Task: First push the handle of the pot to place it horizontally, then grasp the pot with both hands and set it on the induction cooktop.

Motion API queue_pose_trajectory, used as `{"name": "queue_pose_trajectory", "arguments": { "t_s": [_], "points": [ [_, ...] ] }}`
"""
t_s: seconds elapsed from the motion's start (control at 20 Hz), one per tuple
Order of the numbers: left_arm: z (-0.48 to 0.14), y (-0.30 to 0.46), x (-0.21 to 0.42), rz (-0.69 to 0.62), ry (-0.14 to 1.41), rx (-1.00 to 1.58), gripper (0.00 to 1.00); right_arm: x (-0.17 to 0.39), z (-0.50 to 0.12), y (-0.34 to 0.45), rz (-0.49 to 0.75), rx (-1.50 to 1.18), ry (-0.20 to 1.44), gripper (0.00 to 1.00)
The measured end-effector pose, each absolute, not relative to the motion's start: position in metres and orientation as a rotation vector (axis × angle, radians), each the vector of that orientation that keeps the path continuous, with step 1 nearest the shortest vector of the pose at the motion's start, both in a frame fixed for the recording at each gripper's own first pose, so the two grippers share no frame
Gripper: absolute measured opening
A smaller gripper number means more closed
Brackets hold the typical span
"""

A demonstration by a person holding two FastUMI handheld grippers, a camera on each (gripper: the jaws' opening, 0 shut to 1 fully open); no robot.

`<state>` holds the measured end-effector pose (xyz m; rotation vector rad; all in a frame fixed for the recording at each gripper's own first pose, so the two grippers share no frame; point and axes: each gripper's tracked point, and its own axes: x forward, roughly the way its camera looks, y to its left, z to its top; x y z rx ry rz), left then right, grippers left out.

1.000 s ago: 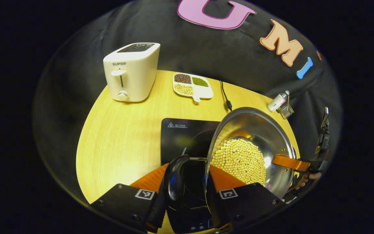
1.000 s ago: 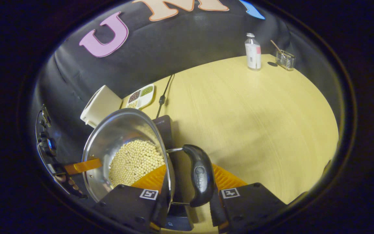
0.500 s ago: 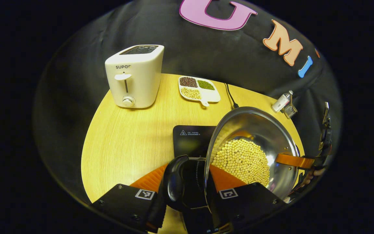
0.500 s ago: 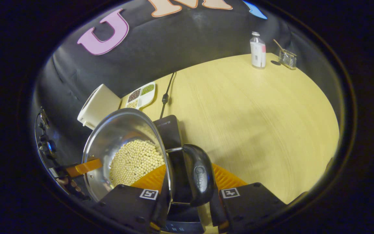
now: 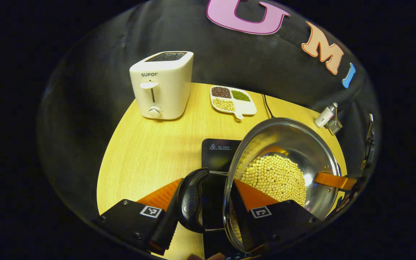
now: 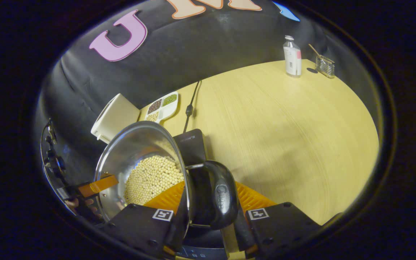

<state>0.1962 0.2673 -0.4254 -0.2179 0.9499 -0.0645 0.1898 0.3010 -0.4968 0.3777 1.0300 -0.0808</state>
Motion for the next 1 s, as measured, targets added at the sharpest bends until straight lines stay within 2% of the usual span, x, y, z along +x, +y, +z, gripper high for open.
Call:
{"name": "queue_pose_trajectory", "arguments": {
  "t_s": [0.05,0.2,0.3,0.35,0.4,0.45,0.5,0.55,1.0],
  "points": [
    [-0.424,0.269,0.197,-0.050,0.944,-0.211,0.76,0.188,-0.490,0.300,-0.071,0.375,1.025,0.55],
    [-0.407,0.273,0.204,-0.039,0.879,-0.158,0.84,0.192,-0.486,0.294,-0.062,0.371,1.003,0.61],
    [-0.391,0.278,0.205,-0.029,0.837,-0.111,0.87,0.191,-0.482,0.290,-0.054,0.374,1.000,0.78],
    [-0.384,0.280,0.205,-0.020,0.817,-0.095,0.87,0.194,-0.476,0.289,-0.043,0.384,0.986,0.75],
    [-0.375,0.281,0.205,-0.009,0.798,-0.083,0.87,0.195,-0.470,0.289,-0.038,0.391,0.968,0.84],
    [-0.367,0.283,0.204,0.004,0.773,-0.073,0.86,0.197,-0.464,0.287,-0.031,0.398,0.949,0.88],
    [-0.357,0.282,0.202,0.014,0.749,-0.068,0.86,0.197,-0.457,0.285,-0.026,0.401,0.936,1.00],
    [-0.348,0.278,0.199,0.019,0.733,-0.064,0.86,0.197,-0.449,0.282,-0.020,0.405,0.925,0.94],
    [-0.244,0.211,0.160,0.066,0.537,-0.009,0.87,0.179,-0.371,0.199,0.031,0.395,0.765,0.93]
  ]
}}
